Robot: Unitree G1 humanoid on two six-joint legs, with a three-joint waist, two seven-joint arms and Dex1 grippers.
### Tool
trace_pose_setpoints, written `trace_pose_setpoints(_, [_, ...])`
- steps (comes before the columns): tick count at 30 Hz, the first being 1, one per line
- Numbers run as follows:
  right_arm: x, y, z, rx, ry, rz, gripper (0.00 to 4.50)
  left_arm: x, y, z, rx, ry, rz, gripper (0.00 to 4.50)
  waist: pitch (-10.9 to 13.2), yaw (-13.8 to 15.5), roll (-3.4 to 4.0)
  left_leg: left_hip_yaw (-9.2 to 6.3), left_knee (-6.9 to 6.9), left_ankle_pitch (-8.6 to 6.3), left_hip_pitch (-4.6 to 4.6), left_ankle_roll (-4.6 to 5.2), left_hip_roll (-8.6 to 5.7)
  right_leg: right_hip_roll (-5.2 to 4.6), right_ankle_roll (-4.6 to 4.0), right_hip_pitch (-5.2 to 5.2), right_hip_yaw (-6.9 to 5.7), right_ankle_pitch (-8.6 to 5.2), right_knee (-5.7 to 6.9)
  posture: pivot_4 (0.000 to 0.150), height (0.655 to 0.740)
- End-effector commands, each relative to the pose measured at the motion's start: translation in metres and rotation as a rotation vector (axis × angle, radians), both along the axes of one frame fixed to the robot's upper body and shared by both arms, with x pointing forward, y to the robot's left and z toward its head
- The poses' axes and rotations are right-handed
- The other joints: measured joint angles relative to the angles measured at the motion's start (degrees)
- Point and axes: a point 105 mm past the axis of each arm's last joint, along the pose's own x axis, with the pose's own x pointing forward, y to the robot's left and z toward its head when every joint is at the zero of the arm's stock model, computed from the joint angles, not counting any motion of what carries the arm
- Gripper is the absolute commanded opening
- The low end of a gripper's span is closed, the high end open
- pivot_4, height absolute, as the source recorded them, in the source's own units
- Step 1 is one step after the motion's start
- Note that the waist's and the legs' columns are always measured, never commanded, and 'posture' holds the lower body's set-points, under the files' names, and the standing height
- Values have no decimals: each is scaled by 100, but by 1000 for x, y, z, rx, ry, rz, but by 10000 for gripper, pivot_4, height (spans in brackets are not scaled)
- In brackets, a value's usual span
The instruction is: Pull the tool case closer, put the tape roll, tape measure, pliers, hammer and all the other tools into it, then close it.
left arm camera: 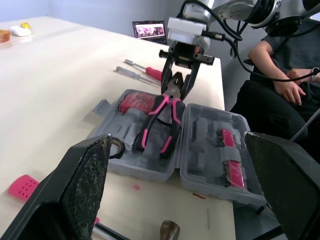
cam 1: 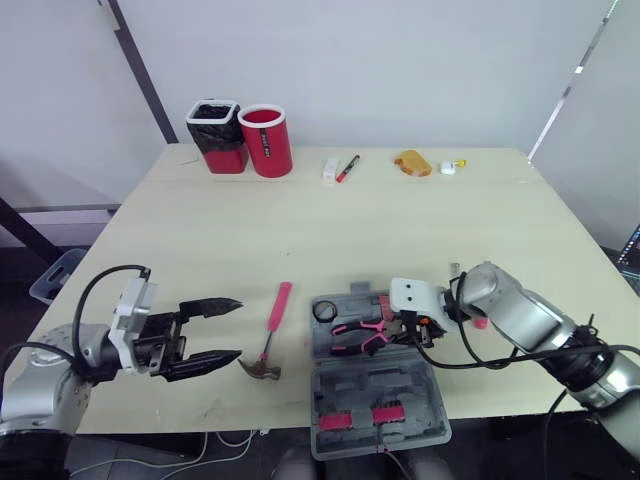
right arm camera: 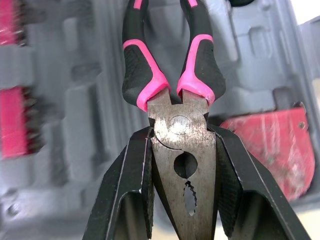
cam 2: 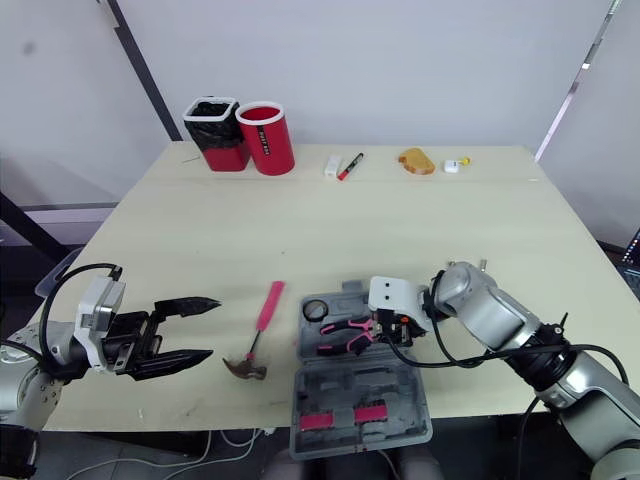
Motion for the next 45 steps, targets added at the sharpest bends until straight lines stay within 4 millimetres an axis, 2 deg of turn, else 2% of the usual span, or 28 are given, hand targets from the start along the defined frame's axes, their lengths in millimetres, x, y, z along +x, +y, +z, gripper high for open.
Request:
trace_pose_setpoints(1, [6, 11, 7, 2, -48, 32, 10099, -8, -4, 6, 4, -27, -75, 45000, 0, 1, 0, 0, 0, 0, 0, 0, 0, 0, 0, 0, 0, 0, 0, 1500, 7400])
trace_pose_setpoints(8, [5, 19, -1, -15, -15, 75, 10099, -7, -6, 5, 11, -29, -77, 45000, 0, 4, 0, 1, 1, 0, 0, 0, 0, 0, 0, 0, 0, 0, 1, 1500, 7400])
trace_pose_setpoints(9, [7, 20, -2, -10, -20, 69, 15098, -6, -7, 5, 12, -29, -76, 45000, 0, 2, 0, 1, 1, 0, 1, 0, 0, 0, 0, 0, 0, 0, 2, 1500, 7400])
trace_pose_setpoints(11, [11, 19, -3, -15, -45, 65, 21160, -6, -8, 5, 11, -29, -76, 45000, 0, -2, 1, 0, 1, 0, 2, 0, 0, 0, 0, 0, 0, 0, 2, 1500, 7400])
trace_pose_setpoints(12, [13, 17, -2, -16, -66, 67, 26412, -6, -8, 5, 11, -29, -76, 45000, 1, -2, 1, 0, 1, 0, 2, 0, 0, 1, 0, 0, 0, 0, 3, 1500, 7400])
trace_pose_setpoints(13, [15, 17, 0, 4, -77, 65, 29111, -7, -9, 5, 10, -28, -76, 45000, 1, -1, 1, 1, 1, 0, 2, 0, 0, 1, 0, 0, 0, 0, 3, 1500, 7400])
trace_pose_setpoints(17, [14, 15, 13, 116, -88, 60, 29111, -8, -11, 4, 8, -25, -74, 45000, 0, 13, 1, 1, 0, 0, 0, 0, 0, 1, 3, 1, 0, 2, 1, 1500, 7400])
trace_pose_setpoints(19, [7, 11, 18, 177, -80, 87, 29111, -8, -11, 3, 5, -23, -73, 45000, 0, 19, 1, 0, 0, 0, 0, -1, 0, 1, 20, 2, -1, 11, 0, 1500, 7400])
trace_pose_setpoints(23, [-3, 9, 26, 394, -96, 55, 29111, -7, -12, 4, 2, -22, -69, 45000, -2, 13, -3, -1, 0, 0, 1, -1, 0, 0, 20, 5, -1, 11, -2, 1500, 7400])
trace_pose_setpoints(26, [-9, 11, 23, 518, -25, -11, 29111, -6, -12, 4, 2, -24, -65, 45000, -1, 0, -2, -4, 0, 0, 2, 0, 0, 2, 22, 5, -2, 12, 0, 1500, 7400])
trace_pose_setpoints(27, [-6, 11, 17, 543, -21, -64, 29111, -6, -13, 4, 2, -24, -63, 45000, -1, -13, -2, -2, 0, 0, 4, 0, 0, 2, 22, 5, 0, 13, 2, 1500, 7400])
trace_pose_setpoints(28, [-6, 13, 13, 564, -2, -94, 24196, -5, -13, 4, 3, -24, -61, 45000, -2, -16, -3, 0, 0, 0, 6, 0, 1, 3, 22, 5, 2, 13, 3, 1500, 7400])
trace_pose_setpoints(29, [-7, 14, 9, 579, 11, -113, 21794, -5, -13, 3, 3, -24, -60, 45000, -1, -13, -2, -1, 0, 0, 8, -1, 1, 4, 21, 6, 3, 12, 4, 1500, 7400])
trace_pose_setpoints(33, [-3, 19, -3, 597, -16, -168, 1974, -1, -12, 2, 2, -23, -47, 45000, -1, -1, -2, 1, 0, 0, 8, -1, 1, 3, 19, 6, 4, 11, 4, 1500, 7400])
trace_pose_setpoints(34, [0, 20, -5, 601, -22, -189, 741, 0, -11, 2, 2, -22, -42, 45000, -1, -1, -2, 2, 0, 0, 8, -1, 0, 3, 18, 6, 6, 11, 4, 1500, 7400])
trace_pose_setpoints(38, [7, 28, -17, 581, -26, -228, 741, 5, -13, -1, -1, -25, -25, 45000, -1, 2, -1, 1, 0, 0, 8, -1, 0, 4, 18, 5, 5, 11, 4, 1500, 7400])
trace_pose_setpoints(45, [15, 25, -45, 550, 4, -294, 741, 3, -15, -6, 6, -18, -32, 45000, -3, -5, -4, 3, 0, 0, 8, -1, 0, 4, 20, 5, 7, 12, 4, 1500, 7400])
